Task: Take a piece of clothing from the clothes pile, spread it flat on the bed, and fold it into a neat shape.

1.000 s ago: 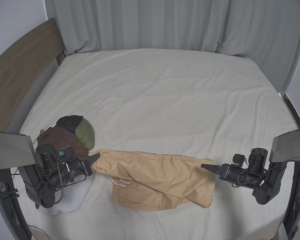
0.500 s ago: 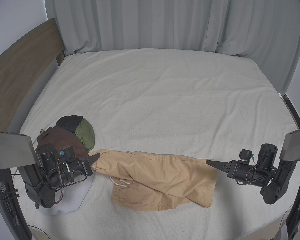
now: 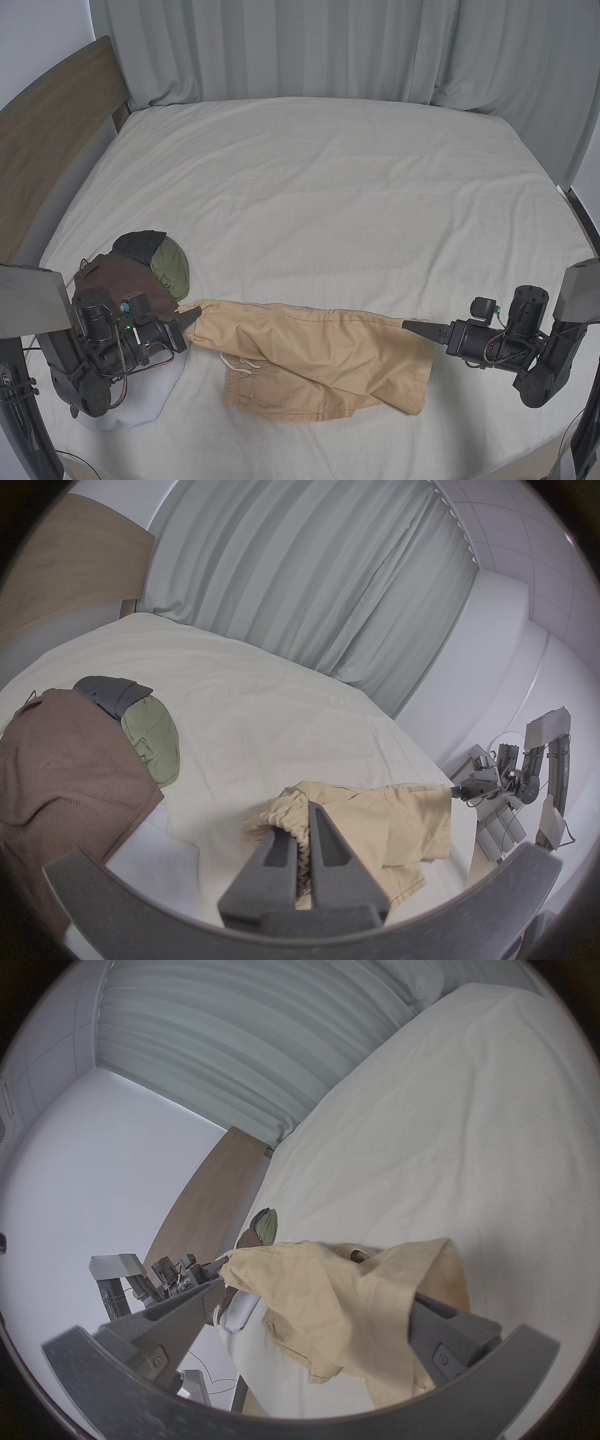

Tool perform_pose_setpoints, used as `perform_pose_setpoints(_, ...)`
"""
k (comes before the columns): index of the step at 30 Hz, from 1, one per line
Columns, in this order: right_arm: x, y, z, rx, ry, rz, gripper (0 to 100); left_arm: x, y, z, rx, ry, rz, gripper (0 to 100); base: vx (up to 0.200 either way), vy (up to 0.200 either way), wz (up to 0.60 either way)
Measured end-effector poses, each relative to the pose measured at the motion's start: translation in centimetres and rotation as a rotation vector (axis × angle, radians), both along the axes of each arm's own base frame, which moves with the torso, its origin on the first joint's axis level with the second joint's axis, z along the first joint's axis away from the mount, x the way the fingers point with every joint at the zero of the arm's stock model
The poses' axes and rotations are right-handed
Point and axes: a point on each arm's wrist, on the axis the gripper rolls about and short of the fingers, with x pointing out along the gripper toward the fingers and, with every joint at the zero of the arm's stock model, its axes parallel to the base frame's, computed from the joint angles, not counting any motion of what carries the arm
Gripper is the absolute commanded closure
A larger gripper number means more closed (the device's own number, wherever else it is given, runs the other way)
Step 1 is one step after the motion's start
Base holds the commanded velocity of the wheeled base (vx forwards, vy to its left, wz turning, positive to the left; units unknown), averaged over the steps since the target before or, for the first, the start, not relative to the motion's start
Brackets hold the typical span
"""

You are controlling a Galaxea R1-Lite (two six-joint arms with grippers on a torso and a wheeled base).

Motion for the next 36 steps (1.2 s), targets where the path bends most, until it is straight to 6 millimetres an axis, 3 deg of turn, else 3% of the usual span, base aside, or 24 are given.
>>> perform_pose_setpoints(11, 1.2, 1.3, -0.7, 0.003, -0.006, 0.023, 0, 0.0, 0.0, 0.0, 0.0, 0.001, 0.0, 100, 0.0, 0.0, 0.0)
perform_pose_setpoints(12, 1.2, 1.3, -0.7, 0.003, -0.006, 0.023, 100, 0.0, 0.0, 0.0, 0.0, 0.001, 0.001, 100, 0.0, 0.0, 0.0)
perform_pose_setpoints(28, 1.2, 1.3, -0.8, -0.002, -0.011, 0.025, 100, 0.1, 0.0, 0.1, -0.002, -0.002, 0.0, 100, 0.0, 0.0, 0.0)
perform_pose_setpoints(36, 1.0, 1.4, 0.4, 0.006, -0.051, 0.031, 100, 0.5, 0.0, 0.4, -0.007, -0.026, 0.004, 100, 0.0, 0.0, 0.0)
